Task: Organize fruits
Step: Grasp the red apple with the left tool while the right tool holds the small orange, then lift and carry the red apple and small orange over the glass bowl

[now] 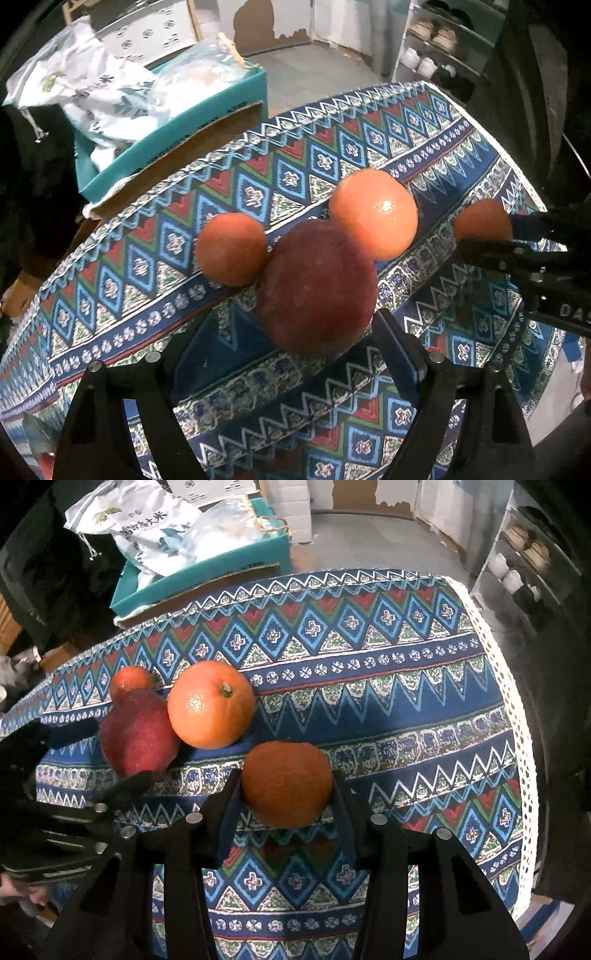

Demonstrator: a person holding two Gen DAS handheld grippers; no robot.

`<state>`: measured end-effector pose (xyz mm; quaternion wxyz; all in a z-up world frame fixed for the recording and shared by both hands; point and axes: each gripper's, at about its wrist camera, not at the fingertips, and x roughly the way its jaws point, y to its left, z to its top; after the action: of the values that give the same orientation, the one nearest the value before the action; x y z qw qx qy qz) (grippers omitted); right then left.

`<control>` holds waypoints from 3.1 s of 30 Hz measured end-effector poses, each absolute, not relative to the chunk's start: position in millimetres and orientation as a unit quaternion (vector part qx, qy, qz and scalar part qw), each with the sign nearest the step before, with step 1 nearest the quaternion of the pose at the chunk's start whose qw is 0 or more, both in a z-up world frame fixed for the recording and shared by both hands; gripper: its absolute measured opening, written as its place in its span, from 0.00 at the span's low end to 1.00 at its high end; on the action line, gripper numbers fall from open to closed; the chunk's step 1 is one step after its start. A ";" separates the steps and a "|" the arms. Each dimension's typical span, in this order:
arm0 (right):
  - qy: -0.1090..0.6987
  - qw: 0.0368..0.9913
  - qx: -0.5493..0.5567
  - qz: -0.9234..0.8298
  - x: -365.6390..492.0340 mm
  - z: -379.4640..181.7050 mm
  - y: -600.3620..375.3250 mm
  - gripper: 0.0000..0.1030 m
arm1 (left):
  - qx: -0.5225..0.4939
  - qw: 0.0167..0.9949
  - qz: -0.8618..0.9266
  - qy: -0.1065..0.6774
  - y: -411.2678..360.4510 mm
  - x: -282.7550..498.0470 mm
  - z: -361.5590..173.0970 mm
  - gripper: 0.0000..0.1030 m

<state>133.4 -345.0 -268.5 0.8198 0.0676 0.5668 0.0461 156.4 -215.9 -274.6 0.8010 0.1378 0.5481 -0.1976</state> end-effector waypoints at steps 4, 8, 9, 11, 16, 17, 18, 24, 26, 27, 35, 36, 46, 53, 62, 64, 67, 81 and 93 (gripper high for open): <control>0.568 0.819 0.071 0.047 137.2 -270.5 -343.9 0.44 | 0.143 0.799 -0.195 0.551 -222.3 161.9 -282.4 0.84; 0.569 0.818 0.072 0.047 140.4 -273.2 -340.9 0.44 | 0.137 0.798 -0.197 0.553 -226.1 167.1 -286.6 0.82; 0.569 0.818 0.073 0.046 140.5 -273.8 -341.0 0.44 | 0.134 0.797 -0.201 0.554 -226.3 167.8 -287.2 0.77; 0.570 0.817 0.075 0.046 141.1 -274.5 -340.7 0.44 | 0.127 0.794 -0.209 0.557 -227.6 168.7 -289.1 0.71; 0.570 0.817 0.071 0.049 141.9 -276.6 -338.0 0.44 | 0.123 0.802 -0.203 0.549 -227.6 165.6 -288.6 0.70; 0.570 0.817 0.070 0.050 142.1 -276.7 -337.3 0.44 | 0.119 0.802 -0.202 0.550 -226.2 165.3 -288.1 0.70; 0.570 0.817 0.068 0.050 142.3 -276.7 -336.5 0.44 | 0.116 0.801 -0.202 0.551 -225.3 164.6 -287.7 0.70; 0.561 0.824 0.058 0.056 141.1 -269.1 -327.8 0.44 | 0.098 0.802 -0.200 0.554 -215.0 155.1 -284.0 0.70; 0.558 0.826 0.054 0.058 140.6 -266.4 -323.9 0.44 | 0.085 0.803 -0.199 0.556 -209.2 152.8 -283.2 0.70; 0.556 0.827 0.050 0.059 139.5 -264.5 -322.0 0.44 | 0.081 0.804 -0.196 0.556 -206.7 150.9 -282.4 0.70; 0.544 0.835 0.037 0.076 128.8 -248.0 -305.0 0.44 | 0.062 0.817 -0.186 0.543 -185.1 137.0 -260.4 0.70; 0.542 0.836 0.035 0.078 127.5 -245.0 -303.0 0.44 | 0.062 0.818 -0.185 0.541 -182.6 135.1 -256.6 0.70; 0.510 0.854 0.022 0.107 115.9 -205.0 -275.9 0.44 | 0.052 0.836 -0.166 0.520 -146.9 114.5 -218.5 0.70; 0.490 0.862 0.015 0.132 107.8 -179.5 -254.1 0.44 | 0.042 0.847 -0.157 0.507 -123.8 101.8 -194.0 0.70; 0.467 0.870 0.007 0.161 98.1 -150.3 -229.3 0.44 | 0.030 0.862 -0.142 0.486 -91.1 83.8 -161.8 0.70; 0.462 0.871 0.004 0.169 96.5 -145.1 -222.7 0.44 | 0.023 0.864 -0.137 0.483 -81.4 79.6 -154.9 0.70; 0.456 0.872 -0.001 0.180 94.2 -138.0 -211.6 0.44 | 0.012 0.868 -0.132 0.479 -67.9 75.0 -146.2 0.70; 0.427 0.873 -0.017 0.236 83.8 -107.6 -159.4 0.44 | -0.015 0.882 -0.092 0.463 -12.6 41.7 -120.4 0.70; 0.415 0.869 -0.034 0.268 80.0 -91.8 -122.1 0.44 | -0.042 0.889 -0.076 0.450 18.3 20.0 -105.8 0.70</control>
<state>80.0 -122.1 -91.8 0.8686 -0.0338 0.4154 0.2682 20.0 18.3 -105.8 0.8887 -0.0424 0.4503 -0.0757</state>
